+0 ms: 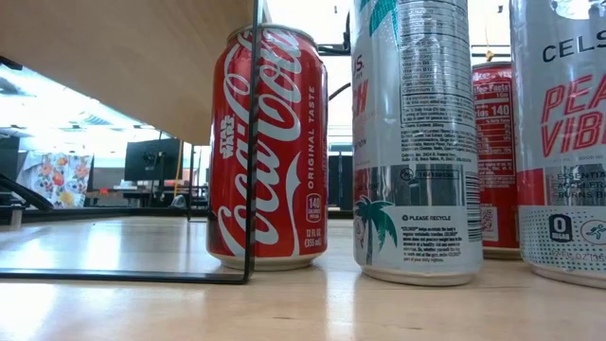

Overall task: Place canned beverage on shelf
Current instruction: Put the orange soda can on the shelf aligned with the other orange soda can

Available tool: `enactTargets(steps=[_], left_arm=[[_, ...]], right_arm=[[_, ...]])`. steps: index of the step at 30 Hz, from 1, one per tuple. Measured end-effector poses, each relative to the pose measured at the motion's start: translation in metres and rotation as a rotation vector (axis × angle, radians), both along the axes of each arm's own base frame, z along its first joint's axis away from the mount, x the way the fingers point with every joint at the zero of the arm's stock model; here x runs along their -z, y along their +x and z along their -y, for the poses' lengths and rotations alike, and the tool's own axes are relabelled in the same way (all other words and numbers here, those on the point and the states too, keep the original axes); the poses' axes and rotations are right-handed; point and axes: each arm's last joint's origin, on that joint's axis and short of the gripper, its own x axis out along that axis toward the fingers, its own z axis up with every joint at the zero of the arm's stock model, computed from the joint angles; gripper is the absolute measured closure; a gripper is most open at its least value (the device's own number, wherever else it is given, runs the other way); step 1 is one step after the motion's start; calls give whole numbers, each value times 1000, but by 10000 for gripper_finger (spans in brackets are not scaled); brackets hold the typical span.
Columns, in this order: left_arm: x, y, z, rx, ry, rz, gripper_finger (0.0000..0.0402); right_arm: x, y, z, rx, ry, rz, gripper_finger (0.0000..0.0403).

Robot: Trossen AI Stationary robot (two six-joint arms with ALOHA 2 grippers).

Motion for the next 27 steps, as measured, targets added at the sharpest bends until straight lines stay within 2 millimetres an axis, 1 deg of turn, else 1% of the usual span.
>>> enactTargets(steps=[4,7,10,12,14,20,22,24,27], left_arm=[[0,0,0,0,0,0,262],[0,0,0,0,1,0,262],[0,0,0,0,1,0,262],[0,0,0,0,1,0,262],[0,0,0,0,1,0,262],[0,0,0,-1,-2,4,262],[-1,0,0,-1,-4,6,262],[-1,0,0,-1,-4,6,262],[-1,0,0,-1,-4,6,262]], right_arm=[[-1,0,6,-147,-2,15,87],[-2,1,8,-238,-37,10,83],[-10,5,10,-301,-87,19,84],[-19,9,11,-322,-116,36,84],[-32,13,12,-330,-142,52,84],[-83,24,15,-309,-208,152,84],[-95,26,15,-290,-221,192,84],[-100,27,16,-284,-210,217,84],[-97,29,17,-279,-179,210,84]])
